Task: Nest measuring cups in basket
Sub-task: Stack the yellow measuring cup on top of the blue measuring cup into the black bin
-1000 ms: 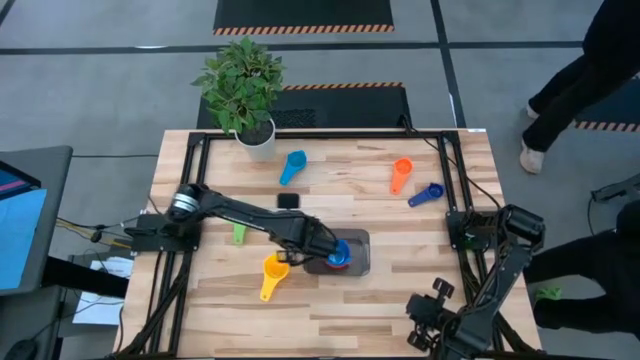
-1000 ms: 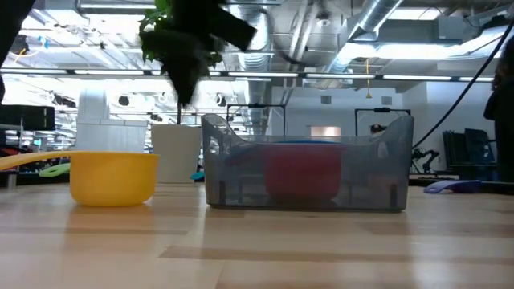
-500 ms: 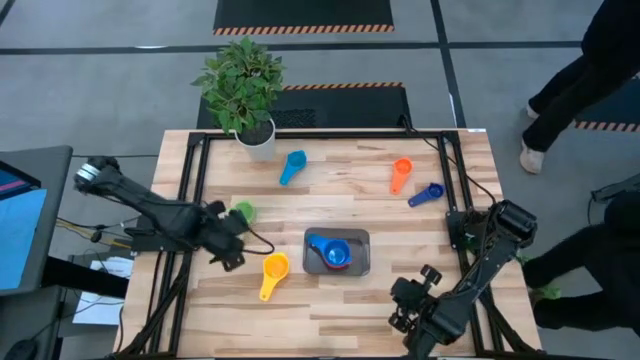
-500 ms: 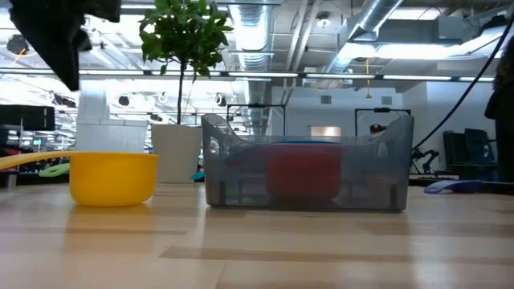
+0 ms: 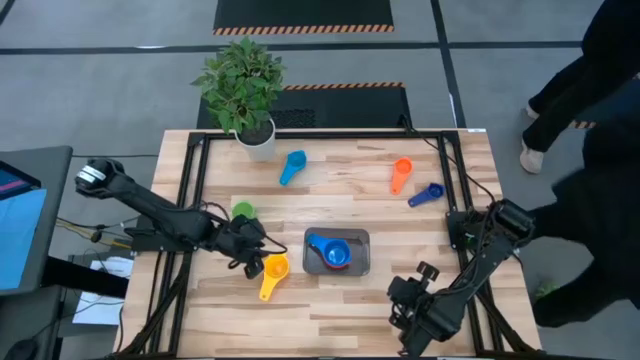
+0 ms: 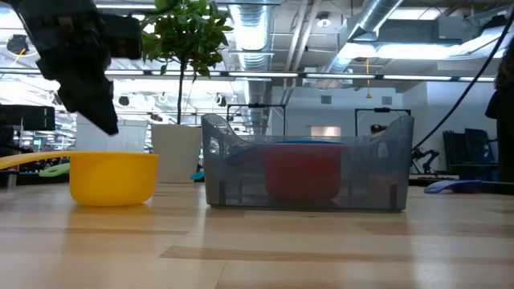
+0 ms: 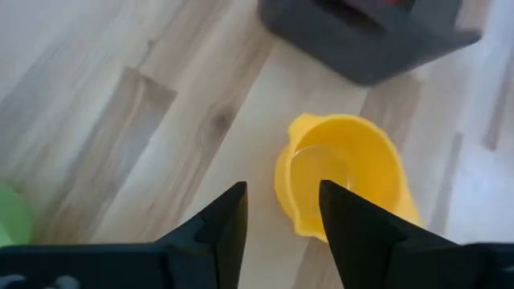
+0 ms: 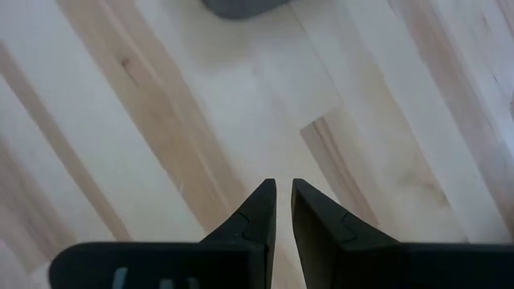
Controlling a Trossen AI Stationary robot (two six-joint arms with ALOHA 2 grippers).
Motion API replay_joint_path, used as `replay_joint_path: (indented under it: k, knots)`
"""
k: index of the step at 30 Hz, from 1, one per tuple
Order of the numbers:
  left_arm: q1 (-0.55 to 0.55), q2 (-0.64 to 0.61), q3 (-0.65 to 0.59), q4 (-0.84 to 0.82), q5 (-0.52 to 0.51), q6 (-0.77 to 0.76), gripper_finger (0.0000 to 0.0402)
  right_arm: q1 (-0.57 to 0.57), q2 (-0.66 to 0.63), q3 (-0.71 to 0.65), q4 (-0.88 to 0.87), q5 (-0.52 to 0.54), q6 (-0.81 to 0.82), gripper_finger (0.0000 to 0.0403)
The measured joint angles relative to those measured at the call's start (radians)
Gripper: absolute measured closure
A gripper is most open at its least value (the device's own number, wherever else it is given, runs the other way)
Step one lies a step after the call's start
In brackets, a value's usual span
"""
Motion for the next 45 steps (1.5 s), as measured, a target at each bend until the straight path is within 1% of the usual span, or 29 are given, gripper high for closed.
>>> replay_joint_path:
  k: [3,6,9,16,19,21,23,27,28,29,31,35,37,39,42,45]
  knots:
    - [0.010,0.073,0.020,-0.002,0.022,0.003,0.0243,0.020,0.000,0.000,-0.027,0.000,0.003,0.0338]
    - [0.019,0.145,0.047,-0.002,0.041,0.010,0.0239,0.036,0.000,0.000,-0.058,0.000,0.046,0.0338]
    - [0.019,0.212,0.078,-0.003,0.051,0.032,0.0239,0.050,0.000,0.000,-0.068,-0.002,0.085,0.0338]
    - [0.020,0.355,0.151,-0.003,0.051,0.105,0.0239,0.066,0.000,0.000,-0.070,-0.025,0.091,0.0338]
    - [0.020,0.399,0.169,-0.003,0.057,0.106,0.0245,0.073,0.000,0.000,-0.097,-0.061,0.147,0.0338]
    - [0.024,0.422,0.176,-0.002,0.073,0.109,0.0259,0.087,0.000,0.000,-0.145,-0.100,0.219,0.0338]
    - [0.033,0.427,0.177,0.000,0.099,0.111,0.0286,0.107,0.000,0.000,-0.196,-0.136,0.304,0.0338]
    - [0.053,0.425,0.184,-0.006,0.109,0.126,0.0373,0.156,0.000,0.000,-0.276,-0.156,0.480,0.0338]
    - [0.057,0.423,0.195,-0.019,0.110,0.142,0.0386,0.169,0.000,0.000,-0.292,-0.154,0.526,0.0338]
    - [0.060,0.423,0.214,-0.037,0.110,0.162,0.0390,0.180,0.000,0.000,-0.305,-0.154,0.565,0.0338]
    - [0.062,0.424,0.273,-0.123,0.110,0.197,0.0393,0.200,0.000,0.000,-0.320,-0.153,0.632,0.0338]
    - [0.062,0.424,0.423,-0.309,0.081,0.256,0.0397,0.231,0.000,0.000,-0.329,-0.148,0.699,0.0338]
    - [0.056,0.424,0.511,-0.387,0.039,0.312,0.0399,0.239,0.000,0.000,-0.329,-0.148,0.715,0.0338]
    - [0.057,0.423,0.591,-0.414,-0.006,0.401,0.0399,0.244,0.000,0.000,-0.330,-0.147,0.714,0.0338]
    - [0.075,0.430,0.679,-0.380,-0.059,0.585,0.0399,0.254,0.000,0.000,-0.334,-0.146,0.711,0.0338]
    - [0.104,0.434,0.706,-0.297,-0.110,0.758,0.0400,0.262,0.000,0.000,-0.333,-0.145,0.711,0.0338]
